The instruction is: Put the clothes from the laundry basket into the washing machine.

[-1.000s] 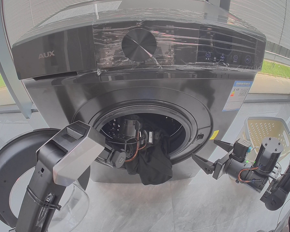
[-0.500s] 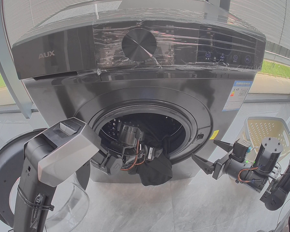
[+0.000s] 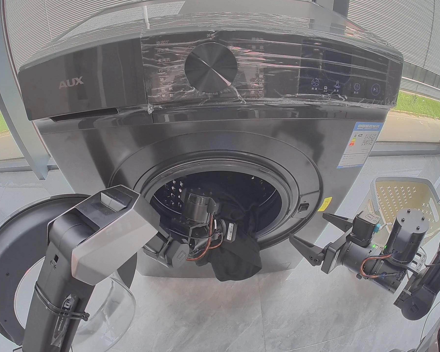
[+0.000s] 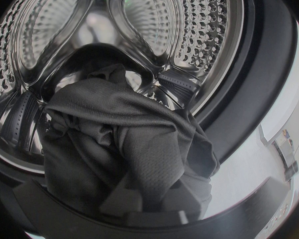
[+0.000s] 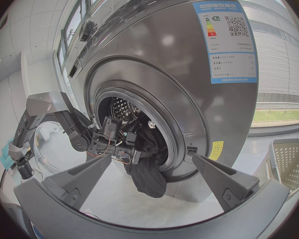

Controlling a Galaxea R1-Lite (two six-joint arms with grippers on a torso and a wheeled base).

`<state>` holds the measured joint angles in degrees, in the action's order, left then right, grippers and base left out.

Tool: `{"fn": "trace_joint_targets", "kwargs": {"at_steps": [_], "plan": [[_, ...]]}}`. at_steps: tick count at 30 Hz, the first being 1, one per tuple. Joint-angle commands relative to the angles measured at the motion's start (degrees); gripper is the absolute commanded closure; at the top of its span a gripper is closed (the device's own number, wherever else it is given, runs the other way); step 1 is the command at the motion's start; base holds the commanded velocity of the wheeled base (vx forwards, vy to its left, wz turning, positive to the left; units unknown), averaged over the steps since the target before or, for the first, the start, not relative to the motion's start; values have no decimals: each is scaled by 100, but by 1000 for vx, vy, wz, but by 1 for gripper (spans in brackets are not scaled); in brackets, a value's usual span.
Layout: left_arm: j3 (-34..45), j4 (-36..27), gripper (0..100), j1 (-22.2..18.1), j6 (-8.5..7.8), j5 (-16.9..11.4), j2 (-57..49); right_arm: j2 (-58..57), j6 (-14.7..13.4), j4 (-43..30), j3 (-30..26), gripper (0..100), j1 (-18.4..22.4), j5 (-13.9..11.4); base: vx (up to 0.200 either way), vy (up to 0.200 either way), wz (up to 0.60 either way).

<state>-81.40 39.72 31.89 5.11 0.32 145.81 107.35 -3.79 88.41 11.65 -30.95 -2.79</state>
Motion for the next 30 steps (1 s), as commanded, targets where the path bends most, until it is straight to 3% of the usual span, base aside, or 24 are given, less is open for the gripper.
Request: {"fn": "trace_joint_targets", "kwargs": {"at_steps": [1,10,18,26,27,30], "plan": [[-368,89,100,-78,43,100,167,-12,1,10,4,0,-7,-2,0,0,0],[-1607,300,100,-201,192,733,615,-197,19,1,65,0,1,24,0,0,0],[-2205,388,100,-254,192,909,844,-162,19,1,65,0,1,15,0,0,0],[-2029,563,100,-271,184,900,782,-144,19,1,47,0,-16,7,0,0,0],[-1985,599,0,-262,184,900,773,-144,19,1,47,0,-7,7,0,0,0],[-1862,581,0,-254,184,882,703,-153,10,1,47,0,-7,7,0,0,0]]}}
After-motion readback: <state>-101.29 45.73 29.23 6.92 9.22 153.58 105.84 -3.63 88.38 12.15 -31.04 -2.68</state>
